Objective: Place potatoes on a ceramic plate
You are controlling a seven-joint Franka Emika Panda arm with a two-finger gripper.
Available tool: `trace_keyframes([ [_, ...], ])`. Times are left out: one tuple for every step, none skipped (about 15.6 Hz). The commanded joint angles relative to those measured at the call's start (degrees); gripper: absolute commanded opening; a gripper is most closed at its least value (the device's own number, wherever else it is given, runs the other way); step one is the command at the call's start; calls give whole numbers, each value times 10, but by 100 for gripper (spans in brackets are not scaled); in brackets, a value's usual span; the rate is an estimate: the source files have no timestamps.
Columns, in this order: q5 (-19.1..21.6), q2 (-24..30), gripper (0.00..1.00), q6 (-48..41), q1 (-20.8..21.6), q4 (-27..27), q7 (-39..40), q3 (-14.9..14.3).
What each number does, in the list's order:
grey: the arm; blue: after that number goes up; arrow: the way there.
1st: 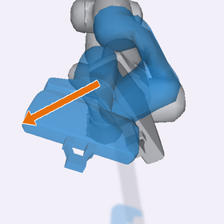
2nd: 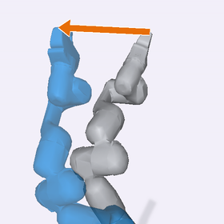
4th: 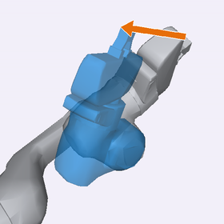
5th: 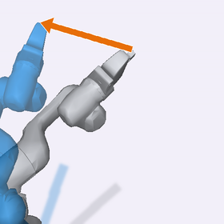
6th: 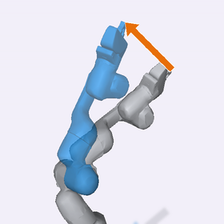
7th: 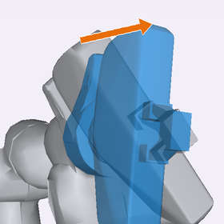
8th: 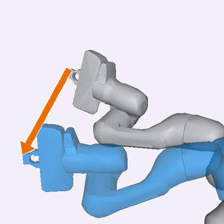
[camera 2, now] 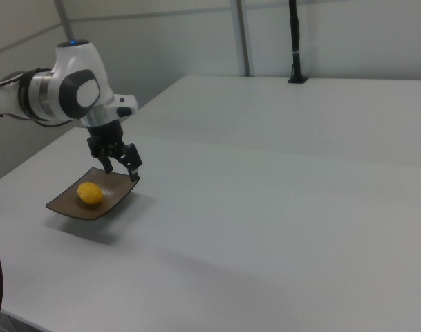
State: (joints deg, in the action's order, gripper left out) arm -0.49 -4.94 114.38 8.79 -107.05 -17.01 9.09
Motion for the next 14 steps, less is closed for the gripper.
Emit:
trace_keyframes([
  [16, 47, 100, -50, -15, -13, 68, -37],
  [23, 51, 100, -58, -22, -13, 77, -42],
  [36, 52, 100, -58, -29, -13, 83, -44],
  [41, 52, 100, -57, -32, -13, 88, -50],
  [42, 53, 100, -57, -32, -11, 91, -58],
  [42, 56, 100, -58, -32, -10, 92, -64],
  [44, 66, 100, -59, -32, -9, 93, -72],
  [48, 71, 100, -62, -32, -10, 98, -79],
  [50, 72, 100, -71, -32, -8, 109, -80],
  [50, 73, 100, -83, -32, -7, 123, -86],
  [49, 77, 100, -87, -32, -3, 137, -89],
  [50, 77, 100, -87, -32, -1, 148, -92],
  [49, 78, 100, -87, -32, -1, 151, -93],
  [49, 78, 100, -87, -32, 0, 151, -95],
])
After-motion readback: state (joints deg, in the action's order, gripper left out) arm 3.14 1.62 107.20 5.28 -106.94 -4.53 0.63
